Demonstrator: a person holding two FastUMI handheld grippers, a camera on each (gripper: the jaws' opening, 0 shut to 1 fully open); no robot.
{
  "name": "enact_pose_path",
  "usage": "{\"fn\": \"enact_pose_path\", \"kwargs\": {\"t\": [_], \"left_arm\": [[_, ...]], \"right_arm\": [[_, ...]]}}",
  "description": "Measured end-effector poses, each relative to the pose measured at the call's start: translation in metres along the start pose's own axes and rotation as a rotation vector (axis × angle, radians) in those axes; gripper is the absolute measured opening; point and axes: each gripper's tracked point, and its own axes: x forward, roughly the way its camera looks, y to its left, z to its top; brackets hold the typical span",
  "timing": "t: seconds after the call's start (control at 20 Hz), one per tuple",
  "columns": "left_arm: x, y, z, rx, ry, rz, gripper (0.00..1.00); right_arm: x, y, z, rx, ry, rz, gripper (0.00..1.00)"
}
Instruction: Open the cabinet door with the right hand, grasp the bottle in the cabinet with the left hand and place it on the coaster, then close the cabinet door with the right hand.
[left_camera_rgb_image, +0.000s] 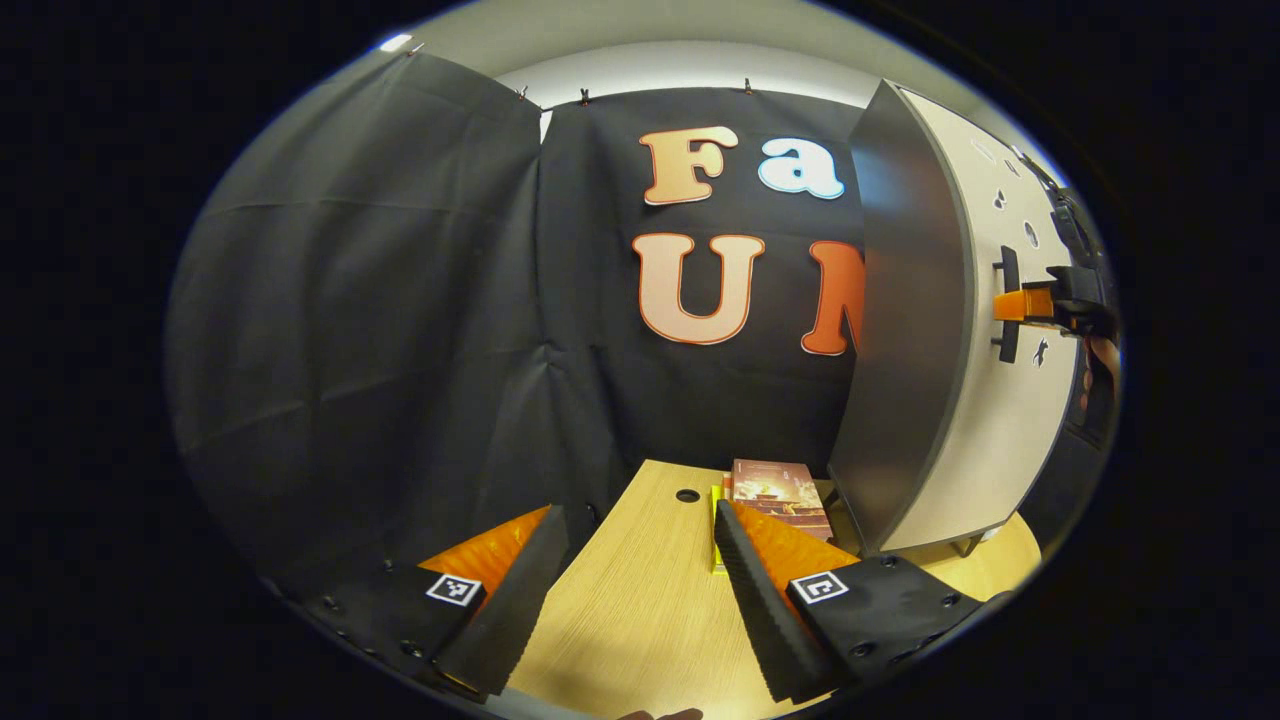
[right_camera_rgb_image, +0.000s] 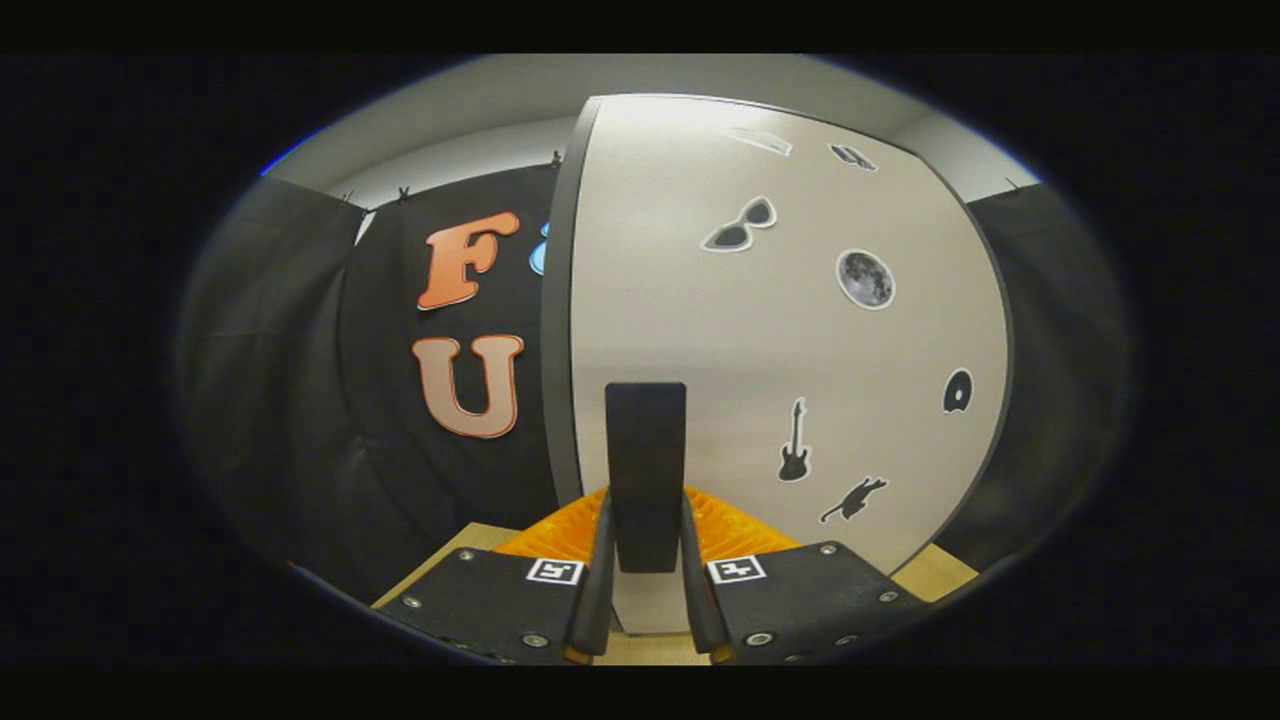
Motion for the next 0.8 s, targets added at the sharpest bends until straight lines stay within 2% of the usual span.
{"fn": "enact_pose_path", "kwargs": {"t": [0.05,0.1,0.35,0.4,0.55,0.8], "left_arm": [[-0.002,0.002,0.000,0.003,0.000,-0.001,0.94],[-0.007,0.005,0.001,0.007,-0.003,-0.002,0.96],[-0.018,0.007,0.000,0.012,-0.012,-0.027,0.96],[-0.020,0.008,-0.002,0.015,-0.014,-0.032,0.96],[-0.025,0.007,-0.001,0.031,-0.023,-0.049,0.96],[-0.031,0.002,0.002,0.031,-0.036,-0.082,0.96]], "right_arm": [[-0.002,0.000,0.000,0.009,-0.001,-0.006,0.30],[-0.005,0.000,-0.001,0.015,-0.003,-0.006,0.30],[-0.030,-0.003,0.001,0.045,0.010,-0.022,0.26],[-0.044,-0.008,-0.002,0.049,0.014,-0.029,0.22],[-0.084,-0.027,-0.011,0.054,0.011,-0.060,0.23],[-0.107,-0.036,-0.010,0.068,0.017,-0.108,0.22]]}}
